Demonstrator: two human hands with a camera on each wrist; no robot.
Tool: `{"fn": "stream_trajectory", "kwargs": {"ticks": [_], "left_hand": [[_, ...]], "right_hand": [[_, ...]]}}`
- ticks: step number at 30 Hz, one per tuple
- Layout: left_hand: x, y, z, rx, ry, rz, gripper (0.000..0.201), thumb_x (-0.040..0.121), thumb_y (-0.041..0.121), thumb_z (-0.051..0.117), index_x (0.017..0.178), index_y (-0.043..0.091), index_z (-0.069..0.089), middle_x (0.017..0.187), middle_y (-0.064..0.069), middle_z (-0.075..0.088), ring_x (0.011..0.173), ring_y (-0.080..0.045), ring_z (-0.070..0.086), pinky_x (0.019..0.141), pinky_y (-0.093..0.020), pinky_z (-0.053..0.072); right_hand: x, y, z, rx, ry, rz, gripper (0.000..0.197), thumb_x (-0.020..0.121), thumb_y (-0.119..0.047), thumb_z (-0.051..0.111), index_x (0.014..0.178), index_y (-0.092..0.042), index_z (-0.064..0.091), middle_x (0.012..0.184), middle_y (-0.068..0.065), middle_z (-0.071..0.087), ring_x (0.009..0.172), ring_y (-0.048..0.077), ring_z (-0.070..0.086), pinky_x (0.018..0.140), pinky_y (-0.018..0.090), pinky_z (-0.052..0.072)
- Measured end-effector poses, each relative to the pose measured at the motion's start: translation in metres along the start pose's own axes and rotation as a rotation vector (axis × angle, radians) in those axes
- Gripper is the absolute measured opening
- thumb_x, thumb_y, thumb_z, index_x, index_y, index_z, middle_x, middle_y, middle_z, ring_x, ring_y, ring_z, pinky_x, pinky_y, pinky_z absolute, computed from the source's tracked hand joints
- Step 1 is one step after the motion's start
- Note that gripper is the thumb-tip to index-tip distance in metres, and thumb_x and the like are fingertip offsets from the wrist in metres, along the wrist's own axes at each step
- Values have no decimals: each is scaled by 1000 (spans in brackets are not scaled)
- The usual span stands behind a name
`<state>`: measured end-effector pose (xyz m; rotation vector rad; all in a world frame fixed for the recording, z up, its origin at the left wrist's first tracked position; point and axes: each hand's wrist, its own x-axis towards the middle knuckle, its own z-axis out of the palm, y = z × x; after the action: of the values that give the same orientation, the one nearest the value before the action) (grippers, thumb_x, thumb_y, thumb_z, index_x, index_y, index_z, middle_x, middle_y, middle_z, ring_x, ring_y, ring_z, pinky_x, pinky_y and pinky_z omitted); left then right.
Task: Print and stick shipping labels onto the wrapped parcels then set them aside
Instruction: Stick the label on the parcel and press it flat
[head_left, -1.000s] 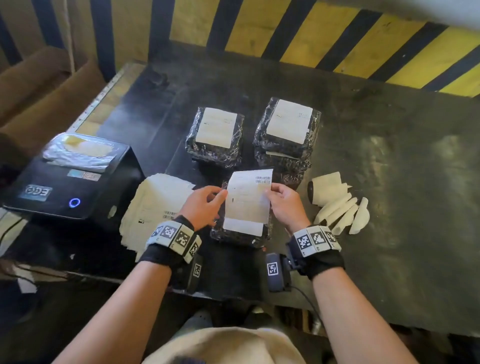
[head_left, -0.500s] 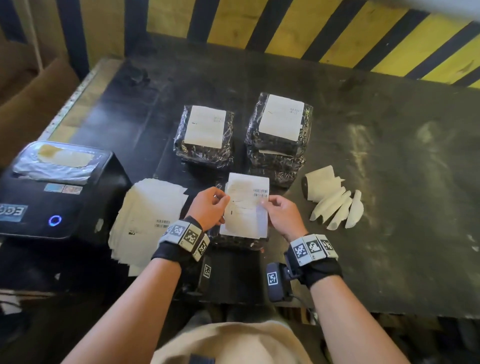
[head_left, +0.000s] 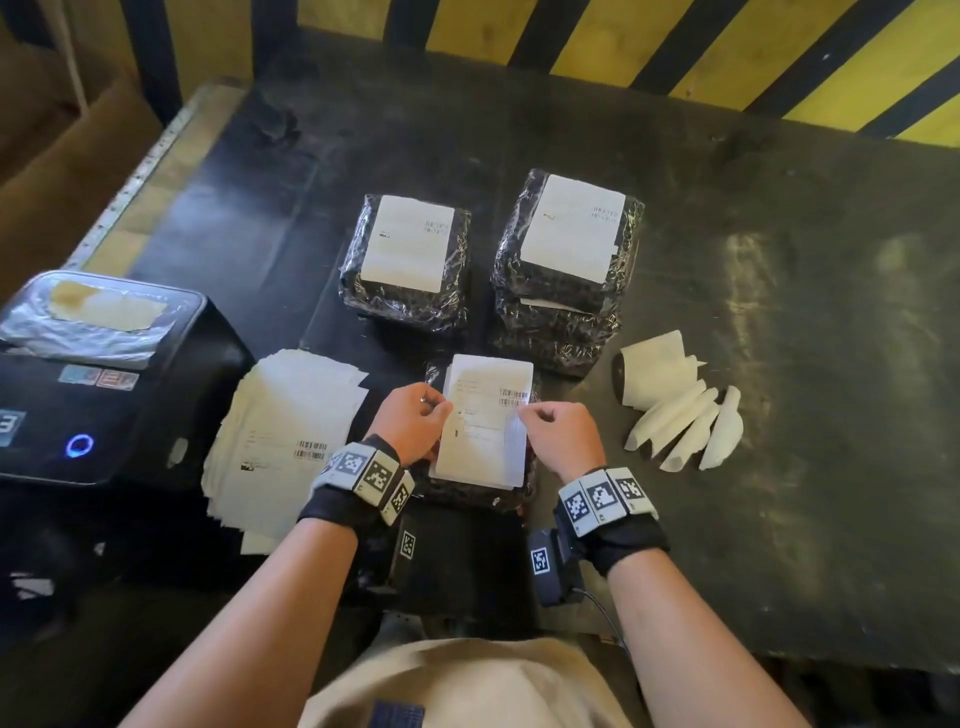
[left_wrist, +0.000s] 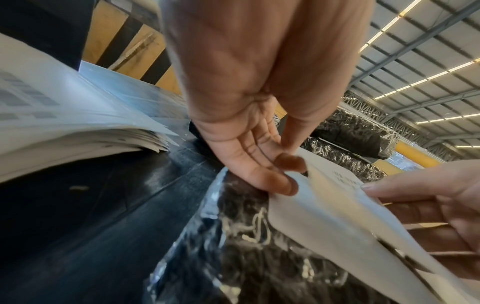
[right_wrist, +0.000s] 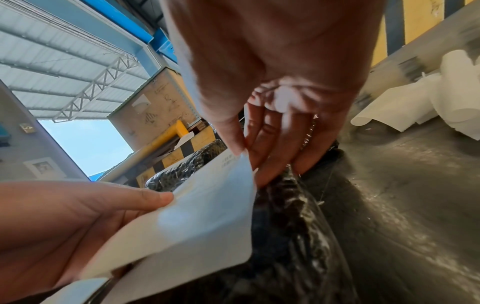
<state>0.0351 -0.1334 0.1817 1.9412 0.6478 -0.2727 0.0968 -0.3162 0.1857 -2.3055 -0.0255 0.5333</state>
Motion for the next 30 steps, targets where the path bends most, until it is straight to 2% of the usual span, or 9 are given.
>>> {"fn": "stream_trajectory", "kwargs": {"ticks": [3, 6, 8, 10, 12, 17, 23, 30], "left_hand": [[1, -1, -1, 13, 1, -8, 11, 96, 23, 54, 99, 12, 55, 98, -10, 70, 78, -19, 70, 56, -28, 58], [3, -3, -2, 24, 1, -24, 13, 96, 24, 54, 99, 12, 56, 98, -9, 70, 82, -22, 71, 64, -38, 61], [4, -4, -2, 24, 6, -38, 13, 95, 25, 55, 97, 13, 57, 96, -9, 70, 82, -22, 71, 68, -42, 61], [5, -5, -3, 15, 12, -58, 13, 95, 26, 55, 97, 13, 58, 95, -8, 70, 83, -22, 70, 70, -43, 61], [5, -5, -2, 10, 24, -77, 14, 94, 27, 56, 96, 13, 59, 95, -8, 69, 84, -22, 70, 71, -44, 61], [6, -5, -1, 9, 38, -94, 17, 94, 28, 56, 98, 12, 60, 96, -7, 70, 85, -21, 70, 72, -43, 61], [5, -8, -2, 37, 58, -83, 16, 94, 28, 57, 96, 12, 60, 97, -8, 69, 86, -21, 69, 75, -44, 60], [6, -7, 0, 39, 75, -74, 16, 93, 30, 58, 96, 14, 59, 97, -8, 70, 87, -22, 69, 75, -45, 60]], "right_hand": [[0, 3, 4, -39, -9, -3, 24, 93, -35, 55, 100, -25, 76, 111, -8, 72, 68, 13, 64, 66, 30, 55], [1, 4, 6, -31, -2, 3, 23, 93, -35, 56, 102, -27, 75, 110, -6, 72, 75, 14, 65, 69, 32, 55], [4, 5, 7, -31, 2, 27, 14, 92, -38, 58, 100, -32, 68, 101, -6, 72, 83, 14, 65, 75, 34, 55], [6, 5, 8, -33, 10, 44, 5, 90, -39, 60, 89, -35, 59, 89, -11, 67, 84, 14, 64, 77, 36, 55], [7, 5, 9, -37, 16, 43, 10, 90, -39, 60, 82, -34, 57, 82, -14, 64, 80, 12, 63, 77, 37, 56], [11, 5, 11, -36, 24, 42, 16, 90, -40, 59, 75, -34, 57, 80, -14, 62, 80, 11, 62, 77, 36, 56], [11, 6, 16, -43, 32, 47, 21, 90, -41, 57, 71, -33, 56, 83, -9, 68, 76, 14, 64, 73, 37, 58], [10, 5, 15, -29, 30, 76, 16, 91, -39, 56, 76, -32, 59, 84, -9, 67, 77, 13, 63, 74, 36, 57]]}}
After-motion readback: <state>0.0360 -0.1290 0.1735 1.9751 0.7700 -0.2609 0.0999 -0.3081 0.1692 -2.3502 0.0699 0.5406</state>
